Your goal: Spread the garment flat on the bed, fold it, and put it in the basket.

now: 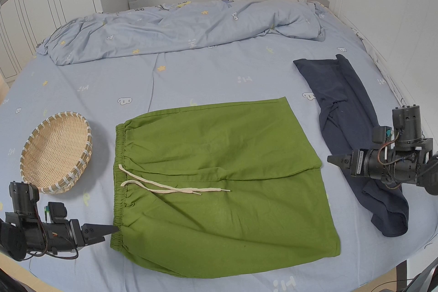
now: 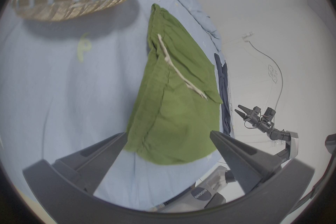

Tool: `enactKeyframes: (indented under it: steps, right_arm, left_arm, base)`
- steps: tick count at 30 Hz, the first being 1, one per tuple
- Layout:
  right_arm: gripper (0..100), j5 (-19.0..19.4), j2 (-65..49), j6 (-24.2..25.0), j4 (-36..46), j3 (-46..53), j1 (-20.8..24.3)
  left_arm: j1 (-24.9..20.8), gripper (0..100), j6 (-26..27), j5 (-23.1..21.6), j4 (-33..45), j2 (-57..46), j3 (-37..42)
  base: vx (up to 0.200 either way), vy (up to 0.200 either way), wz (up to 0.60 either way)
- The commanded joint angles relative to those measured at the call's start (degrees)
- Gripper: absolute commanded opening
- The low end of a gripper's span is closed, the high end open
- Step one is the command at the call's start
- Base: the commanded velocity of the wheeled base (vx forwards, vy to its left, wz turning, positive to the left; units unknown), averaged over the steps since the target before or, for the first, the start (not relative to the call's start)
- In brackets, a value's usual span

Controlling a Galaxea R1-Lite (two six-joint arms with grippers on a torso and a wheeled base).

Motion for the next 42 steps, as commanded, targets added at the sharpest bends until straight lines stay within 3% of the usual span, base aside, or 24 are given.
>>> enactKeyframes:
  steps: [1, 6, 15, 29, 30, 42]
  right_arm:
    - [100, -0.09, -6.73, 0.80, 0.09, 3.70, 3.25]
    - [100, -0.18, -7.08, 0.71, 0.01, 4.94, 3.87]
    - [100, -0.18, -7.17, 0.80, -0.08, 4.94, 3.96]
    - [100, -0.18, -7.70, 0.89, -0.08, 4.94, 3.69]
    - [100, -0.18, -7.70, 0.89, -0.08, 4.94, 3.69]
    - [100, -0.18, -7.70, 0.80, -0.08, 5.20, 3.69]
  left_arm:
    - [0.41, 100, 1.05, -1.03, 0.01, 3.29, 2.96]
    - [-0.46, 100, 4.21, -0.24, 0.01, 10.23, 2.16]
    - [-4.07, 100, 4.47, -0.07, -3.85, 18.40, -1.00]
    - [-4.07, 100, 3.68, -1.47, -5.52, 17.26, -3.99]
    - [-4.07, 0, 3.60, -1.65, -5.52, 17.00, -3.90]
    - [-3.28, 0, 3.68, -1.56, -5.61, 11.72, 0.06]
  base:
    - [0.000, 0.000, 0.00]
    - [0.000, 0.000, 0.00]
    - [0.000, 0.000, 0.00]
    - [0.000, 0.000, 0.00]
    - [0.000, 0.000, 0.00]
    - [0.000, 0.000, 0.00]
